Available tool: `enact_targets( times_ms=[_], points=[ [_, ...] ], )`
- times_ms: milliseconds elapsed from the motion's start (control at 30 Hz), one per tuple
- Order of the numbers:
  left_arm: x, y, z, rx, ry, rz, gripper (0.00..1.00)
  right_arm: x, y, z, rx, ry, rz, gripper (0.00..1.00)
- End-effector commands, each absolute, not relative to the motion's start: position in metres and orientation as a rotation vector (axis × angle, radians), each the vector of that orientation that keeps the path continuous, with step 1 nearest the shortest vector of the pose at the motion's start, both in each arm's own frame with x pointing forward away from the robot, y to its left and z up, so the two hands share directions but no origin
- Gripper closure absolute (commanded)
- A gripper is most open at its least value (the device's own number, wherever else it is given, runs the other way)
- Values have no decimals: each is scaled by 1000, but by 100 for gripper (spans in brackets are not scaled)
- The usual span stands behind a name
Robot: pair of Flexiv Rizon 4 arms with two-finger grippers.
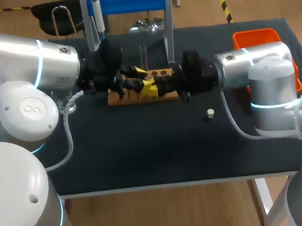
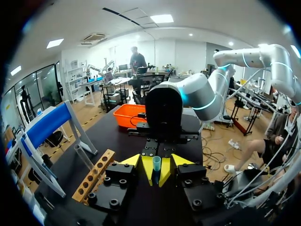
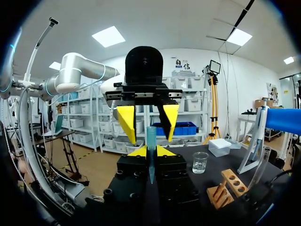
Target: Invert the test tube, pick up the pipette, mount the tip to pipette, aspirate from beaker and dispense into the tube, eject the tip, return the pipette, and cap with the stopper.
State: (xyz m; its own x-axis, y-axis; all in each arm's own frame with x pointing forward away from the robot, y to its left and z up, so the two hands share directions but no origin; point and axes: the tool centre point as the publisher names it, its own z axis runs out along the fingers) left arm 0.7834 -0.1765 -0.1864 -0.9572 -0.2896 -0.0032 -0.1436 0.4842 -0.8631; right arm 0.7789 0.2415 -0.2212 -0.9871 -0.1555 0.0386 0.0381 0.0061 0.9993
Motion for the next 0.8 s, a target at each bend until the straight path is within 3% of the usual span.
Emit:
enact_targets(
  times_ms=[33, 800],
  points=[
    [783, -176, -185, -378, 2581, -1476, 0, 775, 227, -222, 126, -2140, -2111, 100],
    [783, -176, -185, -378, 2581, -1476, 0, 768, 96, -234, 93, -2219, -2118, 100]
  ],
)
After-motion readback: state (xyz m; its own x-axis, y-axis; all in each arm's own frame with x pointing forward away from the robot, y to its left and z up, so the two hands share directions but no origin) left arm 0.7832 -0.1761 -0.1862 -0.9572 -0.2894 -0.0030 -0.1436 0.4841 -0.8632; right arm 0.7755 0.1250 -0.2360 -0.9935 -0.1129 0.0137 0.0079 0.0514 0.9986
